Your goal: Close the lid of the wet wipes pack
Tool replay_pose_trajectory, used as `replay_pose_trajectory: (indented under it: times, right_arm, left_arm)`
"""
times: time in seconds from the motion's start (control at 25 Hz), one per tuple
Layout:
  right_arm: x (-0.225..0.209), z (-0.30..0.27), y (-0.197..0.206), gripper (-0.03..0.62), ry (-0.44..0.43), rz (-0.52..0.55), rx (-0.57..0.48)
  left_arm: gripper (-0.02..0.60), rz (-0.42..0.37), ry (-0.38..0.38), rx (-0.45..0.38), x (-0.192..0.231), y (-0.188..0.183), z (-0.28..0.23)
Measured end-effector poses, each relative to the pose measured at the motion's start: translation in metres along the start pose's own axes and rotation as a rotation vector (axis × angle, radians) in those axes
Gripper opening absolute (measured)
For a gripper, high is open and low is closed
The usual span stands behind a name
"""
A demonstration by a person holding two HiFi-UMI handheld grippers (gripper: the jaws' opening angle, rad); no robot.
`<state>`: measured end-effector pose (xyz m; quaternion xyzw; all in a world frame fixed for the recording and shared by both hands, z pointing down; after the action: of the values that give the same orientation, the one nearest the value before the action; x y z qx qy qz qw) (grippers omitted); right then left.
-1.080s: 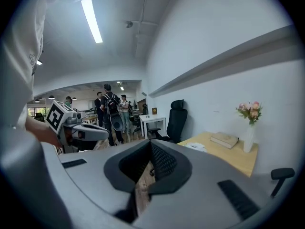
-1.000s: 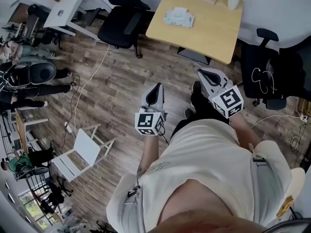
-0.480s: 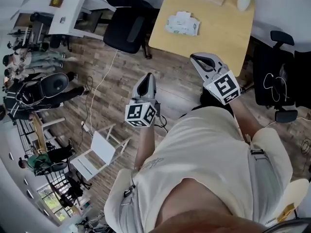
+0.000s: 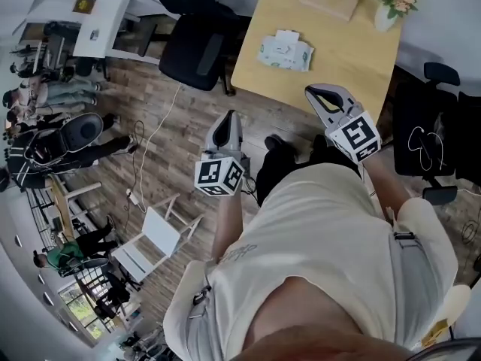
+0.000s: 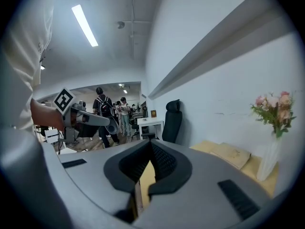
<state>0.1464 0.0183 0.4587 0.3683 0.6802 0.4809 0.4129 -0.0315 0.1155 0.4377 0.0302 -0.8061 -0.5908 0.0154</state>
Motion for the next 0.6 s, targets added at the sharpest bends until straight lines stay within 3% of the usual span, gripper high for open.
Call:
replay_pose_trajectory:
  times: [0.32,0.6]
  right_arm:
    - [-0.011,-0.033,-0.012,0.002,0.015,-0.044,-0.019]
    - [-0.023,-0.078,-0.041,0.002,0.12,-0.03,-0.047]
  left_arm:
    - [0.017,-0.007,0.107,0.011,0.021,-0.007,-0.052]
    - [0.017,-0.04,0.222,-0.033,0.064,-0.026,-0.096]
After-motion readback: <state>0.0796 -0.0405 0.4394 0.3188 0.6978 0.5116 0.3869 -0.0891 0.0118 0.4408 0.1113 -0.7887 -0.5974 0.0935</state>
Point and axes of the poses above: the fingertips, and each gripper's own axes: z backward along the fingers, x to its left, y out of its underside, the point moved 2 cm from there along z, backward along the fingers, and after that the axes turned 8 degrees about -z, right-handed, at the moved point
